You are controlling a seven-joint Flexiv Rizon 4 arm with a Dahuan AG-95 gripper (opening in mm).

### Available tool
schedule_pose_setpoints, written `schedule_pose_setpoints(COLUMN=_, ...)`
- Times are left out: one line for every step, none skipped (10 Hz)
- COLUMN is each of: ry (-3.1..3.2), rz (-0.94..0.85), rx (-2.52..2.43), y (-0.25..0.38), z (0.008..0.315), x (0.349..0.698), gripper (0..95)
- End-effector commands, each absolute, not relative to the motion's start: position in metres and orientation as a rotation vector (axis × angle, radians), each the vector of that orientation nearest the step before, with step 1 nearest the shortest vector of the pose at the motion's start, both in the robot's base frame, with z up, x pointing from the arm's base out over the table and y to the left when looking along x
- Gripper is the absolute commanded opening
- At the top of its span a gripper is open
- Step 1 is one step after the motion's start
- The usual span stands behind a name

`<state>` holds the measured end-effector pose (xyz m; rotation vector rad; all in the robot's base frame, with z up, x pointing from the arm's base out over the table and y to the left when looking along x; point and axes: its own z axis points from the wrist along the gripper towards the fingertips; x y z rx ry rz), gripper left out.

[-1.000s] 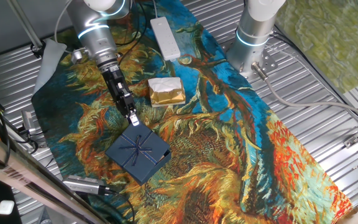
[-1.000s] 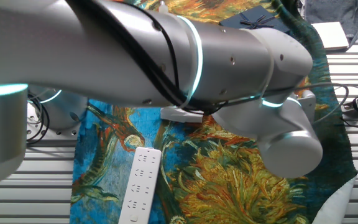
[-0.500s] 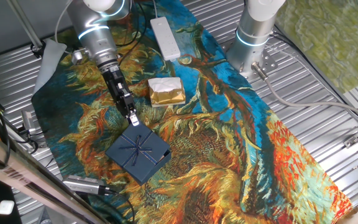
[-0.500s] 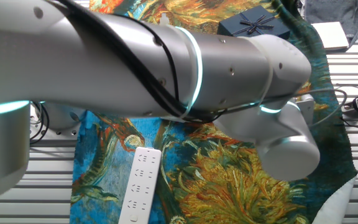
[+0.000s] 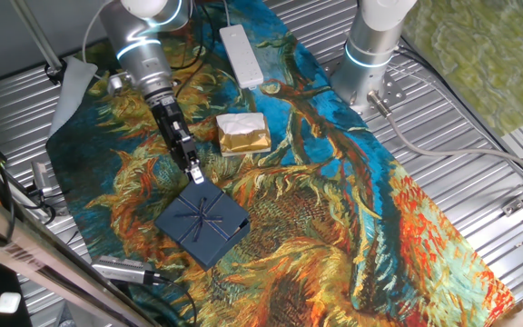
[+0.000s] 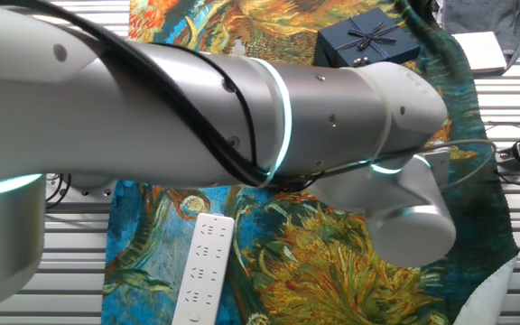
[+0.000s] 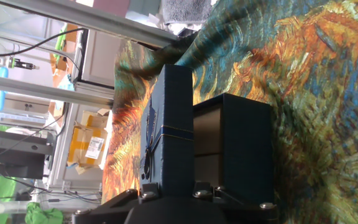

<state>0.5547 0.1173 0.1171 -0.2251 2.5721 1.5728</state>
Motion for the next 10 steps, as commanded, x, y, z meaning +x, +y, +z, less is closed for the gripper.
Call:
schedule_pose_setpoints(ry=2.569, rz=1.581, rx=-0.222, y=0.1172, z=0.1163, x=0.5528, gripper=0.0)
schedule_pose_setpoints(ry=2.569, rz=1.579, rx=-0.221, y=0.1172, z=0.1160, x=0.5521, gripper=0.0)
schedule_pose_setpoints(ry=2.570, rz=1.581, rx=-0.216, y=0.1172, z=0.1160, x=0.5521, gripper=0.0)
schedule_pose_setpoints(ry=2.569, rz=1.586, rx=-0.211, y=0.1172, z=0.1158, x=0.5516, gripper=0.0)
schedule_pose_setpoints(ry=2.569, rz=1.588, rx=-0.209, y=0.1173, z=0.1159, x=0.5512, gripper=0.0)
schedule_pose_setpoints(ry=2.570, rz=1.591, rx=-0.200, y=0.1173, z=0.1158, x=0.5501, gripper=0.0)
schedule_pose_setpoints(ry=2.570, rz=1.592, rx=-0.195, y=0.1174, z=0.1156, x=0.5494, gripper=0.0)
schedule_pose_setpoints(ry=2.571, rz=1.594, rx=-0.188, y=0.1174, z=0.1155, x=0.5488, gripper=0.0)
schedule_pose_setpoints(ry=2.572, rz=1.595, rx=-0.184, y=0.1175, z=0.1159, x=0.5478, gripper=0.0)
schedule_pose_setpoints(ry=2.573, rz=1.594, rx=-0.180, y=0.1176, z=0.1163, x=0.5474, gripper=0.0)
